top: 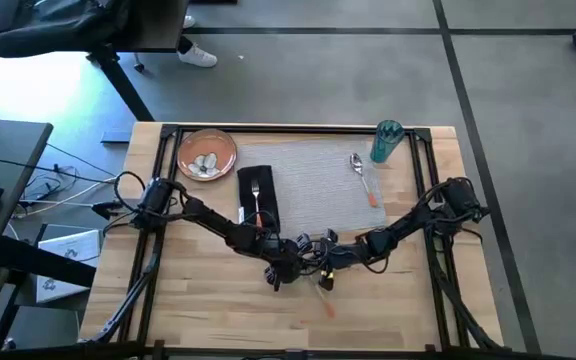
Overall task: Set table place
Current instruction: Put the orange table knife on the gray table mat beside the orange spoon
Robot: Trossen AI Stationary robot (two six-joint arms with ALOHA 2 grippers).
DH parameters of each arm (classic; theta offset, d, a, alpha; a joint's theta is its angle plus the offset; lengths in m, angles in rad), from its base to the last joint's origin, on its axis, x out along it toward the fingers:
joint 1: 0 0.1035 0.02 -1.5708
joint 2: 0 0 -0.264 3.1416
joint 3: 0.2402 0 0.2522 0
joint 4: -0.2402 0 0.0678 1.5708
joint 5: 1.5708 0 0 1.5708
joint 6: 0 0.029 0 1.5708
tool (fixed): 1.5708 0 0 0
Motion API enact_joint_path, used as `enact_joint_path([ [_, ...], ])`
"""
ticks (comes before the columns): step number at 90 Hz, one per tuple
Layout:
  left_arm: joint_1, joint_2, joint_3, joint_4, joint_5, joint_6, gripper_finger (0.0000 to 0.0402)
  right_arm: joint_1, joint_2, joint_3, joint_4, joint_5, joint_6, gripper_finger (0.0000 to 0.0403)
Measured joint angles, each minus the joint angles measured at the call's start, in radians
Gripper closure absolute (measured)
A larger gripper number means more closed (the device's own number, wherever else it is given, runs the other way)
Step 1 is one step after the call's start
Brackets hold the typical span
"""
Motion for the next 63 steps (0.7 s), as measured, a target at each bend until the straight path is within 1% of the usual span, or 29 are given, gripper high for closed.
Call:
enact_joint_path([
  [12, -0.012, -0.028, -0.003, 0.008, -0.04, -0.011, 0.0401, 0.008, -0.12, -0.001, -0.135, 0.005, 0.017, 0.0403],
  [26, -0.018, -0.049, -0.006, 0.016, -0.118, -0.022, 0.0401, 0.04, -0.294, -0.001, -0.379, 0.058, 0.058, 0.0403],
  [34, -0.018, -0.051, 0.0, 0.027, -0.163, 0.01, 0.0401, 0.058, -0.399, -0.001, -0.497, 0.097, 0.116, 0.0403],
  [40, -0.019, -0.051, 0.01, 0.029, -0.169, 0.012, 0.0401, 0.073, -0.46, -0.001, -0.57, 0.103, 0.168, 0.0403],
  [51, -0.019, -0.052, 0.032, 0.03, -0.199, 0.014, 0.0401, 0.12, -0.524, -0.001, -0.596, 0.108, 0.218, 0.0403],
  [63, -0.023, -0.053, 0.071, 0.033, -0.21, 0.041, 0.0401, 0.147, -0.534, 0.0, -0.537, 0.095, 0.252, 0.0403],
])
